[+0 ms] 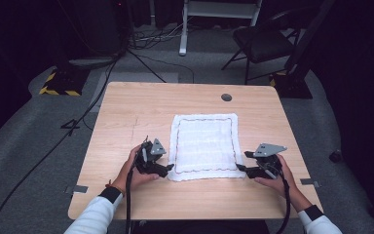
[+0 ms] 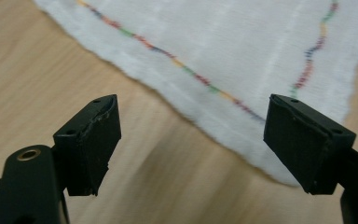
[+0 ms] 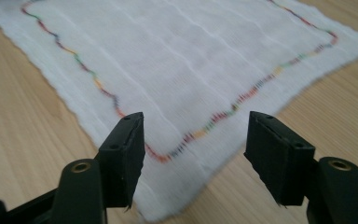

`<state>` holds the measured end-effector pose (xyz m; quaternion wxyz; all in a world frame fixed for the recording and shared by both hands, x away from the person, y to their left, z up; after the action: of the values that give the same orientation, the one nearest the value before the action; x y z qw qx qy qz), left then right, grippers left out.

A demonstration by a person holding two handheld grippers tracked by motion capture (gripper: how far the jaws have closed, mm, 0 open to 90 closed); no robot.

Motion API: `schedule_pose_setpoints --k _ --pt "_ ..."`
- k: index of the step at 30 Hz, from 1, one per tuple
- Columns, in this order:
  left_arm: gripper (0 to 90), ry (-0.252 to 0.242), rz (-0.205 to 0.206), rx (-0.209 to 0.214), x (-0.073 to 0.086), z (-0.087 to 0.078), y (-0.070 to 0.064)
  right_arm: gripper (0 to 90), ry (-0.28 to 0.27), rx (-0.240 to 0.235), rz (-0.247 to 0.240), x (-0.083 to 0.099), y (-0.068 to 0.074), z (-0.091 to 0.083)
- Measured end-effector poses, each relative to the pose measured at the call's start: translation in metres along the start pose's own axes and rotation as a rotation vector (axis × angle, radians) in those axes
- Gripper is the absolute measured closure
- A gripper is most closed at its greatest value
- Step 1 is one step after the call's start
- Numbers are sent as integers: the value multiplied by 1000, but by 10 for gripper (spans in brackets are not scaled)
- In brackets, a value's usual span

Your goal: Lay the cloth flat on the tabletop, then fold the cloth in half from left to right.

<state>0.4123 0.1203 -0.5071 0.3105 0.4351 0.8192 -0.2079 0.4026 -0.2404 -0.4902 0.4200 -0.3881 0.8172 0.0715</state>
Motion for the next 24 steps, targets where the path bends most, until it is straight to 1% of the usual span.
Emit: schedule_pose_setpoints --k 1,2,4,5,6,7,8,9,10,12,14,15,16,17,18,19,20,21,23,24 --pt "205 -3 -4 -13 -1 -1 5 398 -7 -10 -6 -4 4 2" --pt "205 -8 -18 -20 -4 -2 11 403 -16 -22 -15 -9 10 4" --pt "205 -38 -51 -21 -8 -5 21 410 -28 -57 -31 -20 22 10" --pt "205 -43 -59 -26 -10 -5 25 413 -34 -71 -50 -26 30 14" --pt "204 -44 -53 -43 -11 -6 28 414 -37 -85 -66 -31 37 17" --pt "208 -57 -41 -79 -14 -6 32 416 -40 -95 -75 -35 42 20" --pt "219 -52 -31 -84 -16 -5 35 422 -44 -111 -93 -40 50 24" --pt "219 -39 -38 -73 -19 -3 39 426 -46 -121 -105 -45 56 28" --pt "204 -46 -48 -77 -22 -2 43 426 -49 -130 -117 -49 62 32" --pt "223 -69 -70 -69 -28 1 50 437 -63 -151 -136 -57 74 39" --pt "218 -71 -84 -80 -35 6 60 446 -72 -175 -149 -65 85 45" --pt "217 -78 -101 -79 -38 8 65 447 -73 -186 -157 -69 91 49" --pt "217 -88 -118 -75 -41 11 69 448 -77 -189 -177 -73 96 52" --pt "215 -88 -132 -65 -44 15 73 454 -81 -199 -186 -76 102 56" --pt "209 -83 -132 -70 -46 17 76 455 -84 -217 -191 -79 107 59" --pt "207 -82 -130 -79 -48 20 79 459 -87 -226 -197 -81 111 61" --pt "207 -80 -139 -86 -51 24 82 459 -85 -233 -208 -84 117 64" --pt "207 -82 -135 -89 -53 26 84 458 -85 -244 -216 -86 123 69" --pt "207 -86 -134 -96 -58 30 89 453 -82 -270 -219 -89 133 75" --pt "207 -89 -144 -98 -60 33 90 452 -75 -270 -233 -89 137 78"
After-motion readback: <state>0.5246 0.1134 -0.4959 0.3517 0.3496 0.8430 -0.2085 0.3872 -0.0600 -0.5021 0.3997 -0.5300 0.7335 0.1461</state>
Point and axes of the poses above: each handheld gripper's, and its own axes: z roughly forward along the jaws, x roughly out of its underside, y roughly to its left, the point moved 4 cm from there along z, roughly forward along the jaws, and after that the axes turned 11 degrees about x, right-handed, at the moved point
